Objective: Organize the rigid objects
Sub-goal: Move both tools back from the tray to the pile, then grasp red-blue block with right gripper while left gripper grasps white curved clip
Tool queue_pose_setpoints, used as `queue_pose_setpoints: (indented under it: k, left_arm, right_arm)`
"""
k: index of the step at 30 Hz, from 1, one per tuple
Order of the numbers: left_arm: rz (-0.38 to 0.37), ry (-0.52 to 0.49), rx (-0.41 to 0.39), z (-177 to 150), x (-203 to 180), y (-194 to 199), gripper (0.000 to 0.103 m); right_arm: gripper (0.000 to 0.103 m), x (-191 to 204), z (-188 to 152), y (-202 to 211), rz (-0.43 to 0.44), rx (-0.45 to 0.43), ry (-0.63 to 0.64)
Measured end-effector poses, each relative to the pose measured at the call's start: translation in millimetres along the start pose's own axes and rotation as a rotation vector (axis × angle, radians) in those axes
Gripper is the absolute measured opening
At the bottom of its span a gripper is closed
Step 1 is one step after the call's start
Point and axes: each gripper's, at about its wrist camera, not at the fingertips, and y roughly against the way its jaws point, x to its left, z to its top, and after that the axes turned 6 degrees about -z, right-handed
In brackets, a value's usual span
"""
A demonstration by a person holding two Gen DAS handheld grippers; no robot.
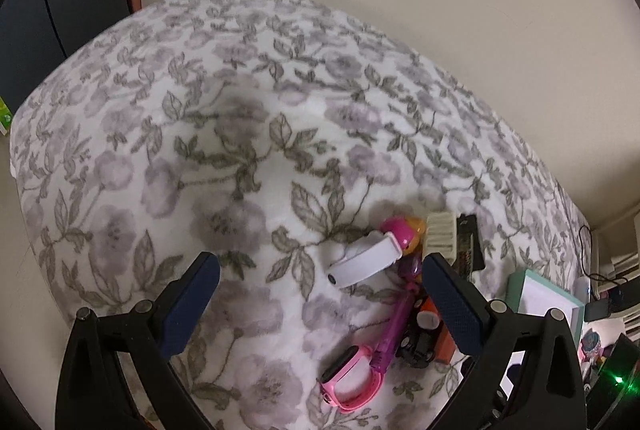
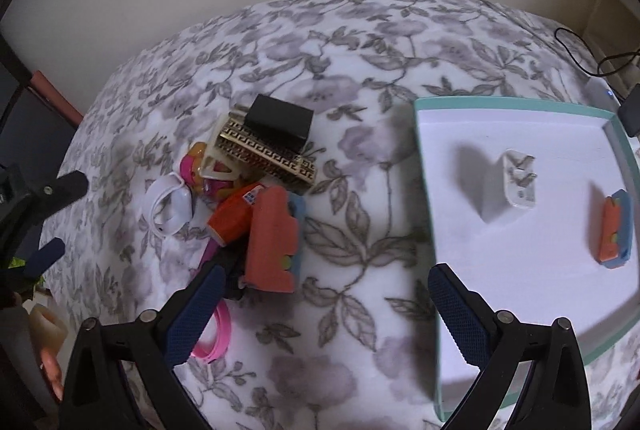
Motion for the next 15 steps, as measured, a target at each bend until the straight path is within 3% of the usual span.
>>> queue_pose_setpoints:
  k: [4, 15]
  left_arm:
    - [0.045, -0.024, 0.042, -3, 0, -15, 0.101]
    - [0.039, -0.071, 0.126, -4, -13, -47, 0.101]
  right_arm:
    - [0.09, 6, 0, -9, 0.005, 0.023, 0.002]
    - [0.071, 23, 4, -31, -0.019, 0.053, 0.026]
